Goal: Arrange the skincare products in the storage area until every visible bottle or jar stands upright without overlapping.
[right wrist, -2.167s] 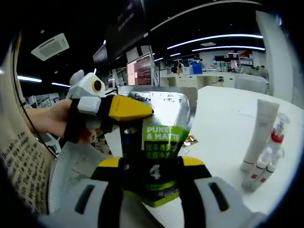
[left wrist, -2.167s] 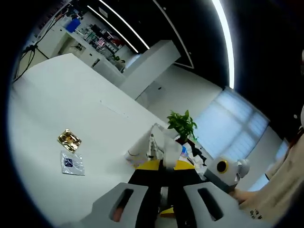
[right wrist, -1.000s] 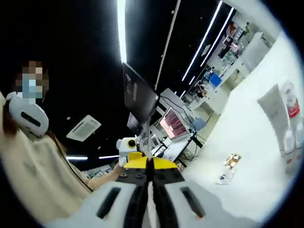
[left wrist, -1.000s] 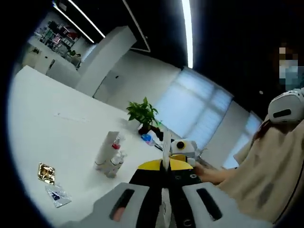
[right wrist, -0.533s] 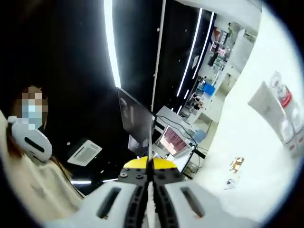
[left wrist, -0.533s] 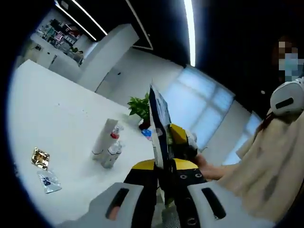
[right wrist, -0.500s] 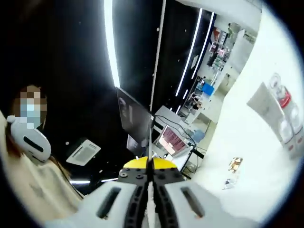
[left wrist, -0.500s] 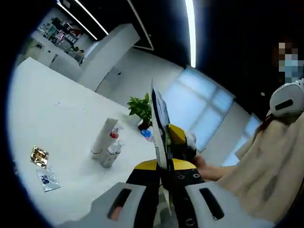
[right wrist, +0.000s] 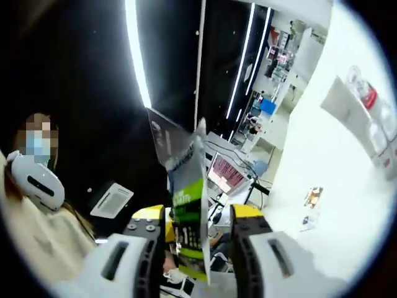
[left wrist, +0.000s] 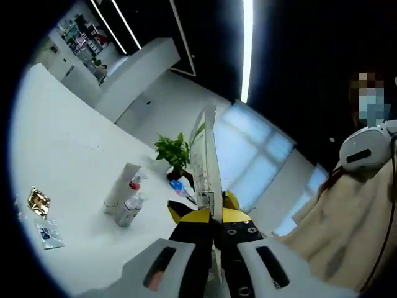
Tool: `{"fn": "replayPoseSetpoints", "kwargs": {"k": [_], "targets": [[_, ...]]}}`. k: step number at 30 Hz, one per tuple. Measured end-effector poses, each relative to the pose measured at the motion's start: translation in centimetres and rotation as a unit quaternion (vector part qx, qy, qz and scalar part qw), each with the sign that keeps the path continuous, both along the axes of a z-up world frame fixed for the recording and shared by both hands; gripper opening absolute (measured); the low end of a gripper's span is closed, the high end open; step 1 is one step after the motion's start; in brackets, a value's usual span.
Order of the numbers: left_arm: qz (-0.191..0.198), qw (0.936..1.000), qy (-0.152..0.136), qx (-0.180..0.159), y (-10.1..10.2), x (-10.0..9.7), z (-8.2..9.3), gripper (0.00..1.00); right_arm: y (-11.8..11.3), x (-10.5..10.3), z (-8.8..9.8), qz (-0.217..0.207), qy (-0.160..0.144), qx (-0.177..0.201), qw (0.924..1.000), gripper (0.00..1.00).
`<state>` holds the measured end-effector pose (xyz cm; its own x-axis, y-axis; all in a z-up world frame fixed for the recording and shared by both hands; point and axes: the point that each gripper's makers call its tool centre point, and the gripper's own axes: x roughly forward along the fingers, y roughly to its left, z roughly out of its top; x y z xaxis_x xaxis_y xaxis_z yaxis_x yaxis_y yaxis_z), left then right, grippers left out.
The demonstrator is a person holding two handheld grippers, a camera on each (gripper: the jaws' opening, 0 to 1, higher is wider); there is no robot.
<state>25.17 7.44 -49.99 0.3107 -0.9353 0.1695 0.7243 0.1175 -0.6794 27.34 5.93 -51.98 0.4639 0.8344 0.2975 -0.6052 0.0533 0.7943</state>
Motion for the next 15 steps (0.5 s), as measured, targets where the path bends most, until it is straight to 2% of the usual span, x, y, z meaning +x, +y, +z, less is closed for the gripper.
{"fn": "replayPoseSetpoints", "kwargs": {"k": [2, 3, 4, 5, 7, 9, 13, 15], "targets": [[0.001, 1.0, -0.003, 0.004, 0.0, 0.2, 0.1, 0.0, -0.3, -0.4, 0.5, 0.006, -0.002, 0.021, 0.9998, 0.12], [0.004, 1.0, -0.001, 0.004, 0.3, 0.5, 0.1, 0.0, -0.7, -0.2, 0.9, -0.001, 0.001, 0.039, 0.9992, 0.08], [0.004, 1.0, 0.004, 0.006, 0.3, 0.6, -0.1, 0.0, -0.7, -0.3, 0.9, 0.0, 0.002, 0.041, 0.9992, 0.04], [0.007, 0.9999, 0.005, 0.01, 0.2, 0.7, -0.3, 0.0, -0.8, -0.5, 1.2, -0.001, -0.009, 0.047, 0.9989, 0.02], [0.011, 0.9997, 0.018, 0.009, 0.2, 1.2, -0.5, 0.0, -0.8, -0.3, 0.9, -0.015, -0.011, 0.037, 0.9991, 0.01], [0.018, 0.9994, 0.026, 0.008, 0.0, 1.7, -0.8, 0.0, -1.1, -0.1, 0.8, -0.025, -0.002, 0.052, 0.9983, 0.01], [0.039, 0.999, 0.015, 0.016, -0.2, 2.1, -1.2, 0.04, -1.5, 0.1, 0.6, -0.034, 0.01, 0.06, 0.9976, 0.01], [0.039, 0.9987, 0.028, 0.017, -0.4, 2.0, -1.9, 0.07, -1.7, 0.2, 0.7, -0.038, 0.015, 0.068, 0.9969, 0.01]]}}
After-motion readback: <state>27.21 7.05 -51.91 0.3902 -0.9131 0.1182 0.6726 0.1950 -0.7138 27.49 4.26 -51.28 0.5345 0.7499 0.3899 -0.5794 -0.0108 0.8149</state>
